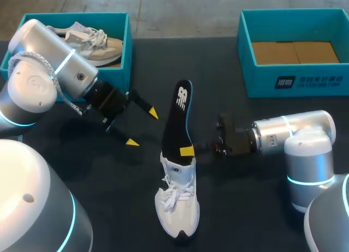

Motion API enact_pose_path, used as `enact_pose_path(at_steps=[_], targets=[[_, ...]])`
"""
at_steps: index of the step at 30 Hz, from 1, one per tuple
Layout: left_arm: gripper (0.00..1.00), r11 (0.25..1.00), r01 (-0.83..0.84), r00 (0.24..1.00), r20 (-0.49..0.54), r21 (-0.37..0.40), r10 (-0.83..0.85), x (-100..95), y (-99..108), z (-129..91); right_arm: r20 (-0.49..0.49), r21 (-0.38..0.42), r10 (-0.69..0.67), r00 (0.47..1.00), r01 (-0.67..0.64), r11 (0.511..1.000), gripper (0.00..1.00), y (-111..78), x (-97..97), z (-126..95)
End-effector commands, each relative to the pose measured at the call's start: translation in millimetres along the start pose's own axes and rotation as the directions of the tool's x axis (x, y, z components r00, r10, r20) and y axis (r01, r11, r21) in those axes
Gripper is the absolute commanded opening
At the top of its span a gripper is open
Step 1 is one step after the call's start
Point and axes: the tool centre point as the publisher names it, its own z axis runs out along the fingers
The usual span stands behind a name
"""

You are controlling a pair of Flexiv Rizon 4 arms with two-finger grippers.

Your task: Take the shoe out of the shoebox, open the shoe tongue, remove and reinsert the insole, then place the shoe into the shoebox

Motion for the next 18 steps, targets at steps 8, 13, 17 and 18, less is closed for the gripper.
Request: enact_pose_path(at_steps=[8,13,17,18], targets=[[1.0,1.0,0.0,1.0,-0.003,-0.003,0.0,-0.3,0.0,0.3,-0.019,0.036,0.003,1.0,-0.003,0.999,0.0,1.3,-4.1,-0.1],[1.0,1.0,0.0,1.0,-0.003,-0.003,0.0,-0.3,0.0,0.3,-0.014,0.032,0.006,1.0,-0.006,0.999,0.0,0.3,-5.7,-0.9],[1.0,1.0,0.0,1.0,-0.003,-0.003,0.0,-0.3,0.0,0.3,0.016,0.025,0.012,1.0,-0.012,1.0,0.0,0.7,-7.4,0.1],[1.0,1.0,0.0,1.0,-0.003,-0.003,0.0,-0.3,0.0,0.3,0.017,0.024,0.011,1.0,-0.012,1.0,0.0,1.1,-7.4,0.7]])
